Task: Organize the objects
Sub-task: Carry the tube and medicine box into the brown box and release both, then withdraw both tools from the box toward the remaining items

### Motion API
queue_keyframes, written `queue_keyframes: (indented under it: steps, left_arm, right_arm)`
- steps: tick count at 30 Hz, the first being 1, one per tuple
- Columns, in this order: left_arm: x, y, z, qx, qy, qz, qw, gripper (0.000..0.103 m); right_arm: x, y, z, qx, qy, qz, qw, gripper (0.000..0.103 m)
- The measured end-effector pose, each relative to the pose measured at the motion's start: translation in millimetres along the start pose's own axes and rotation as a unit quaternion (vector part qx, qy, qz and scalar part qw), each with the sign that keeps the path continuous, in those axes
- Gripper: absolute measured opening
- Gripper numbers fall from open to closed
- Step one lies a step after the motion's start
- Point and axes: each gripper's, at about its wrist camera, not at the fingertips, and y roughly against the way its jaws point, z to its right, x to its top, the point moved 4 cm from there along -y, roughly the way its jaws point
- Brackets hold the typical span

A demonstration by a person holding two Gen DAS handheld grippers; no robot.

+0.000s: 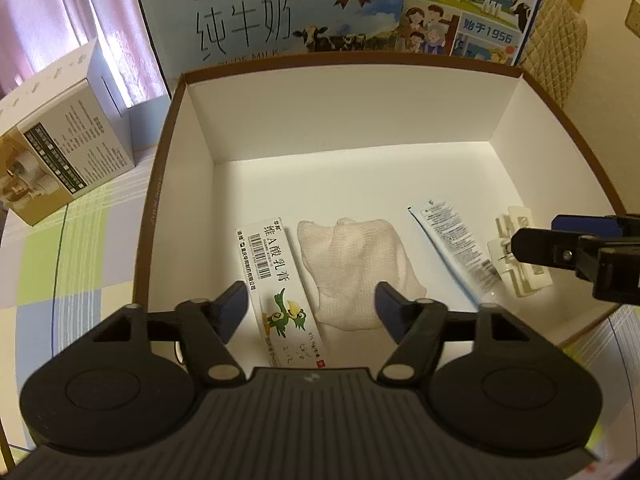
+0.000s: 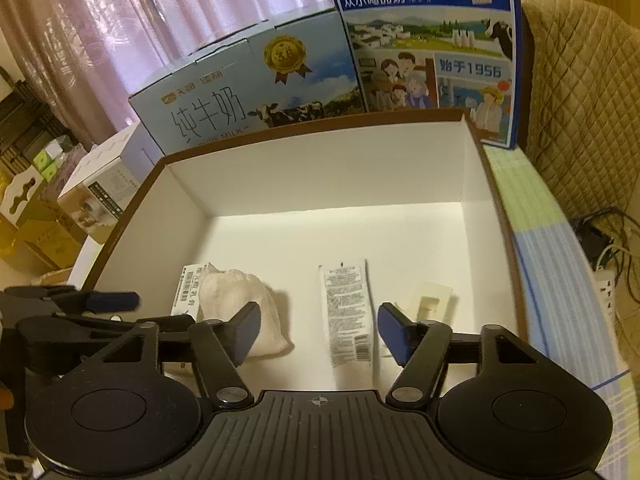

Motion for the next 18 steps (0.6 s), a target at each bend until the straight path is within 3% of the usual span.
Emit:
queue_keyframes:
  steps: [18]
  left_arm:
    - [-17, 75, 2, -0.011, 0.031, 0.058, 0.9977, 0.083]
  right_arm:
    - [-20, 65, -7, -0.002, 0.013, 0.046, 0.999, 0.073]
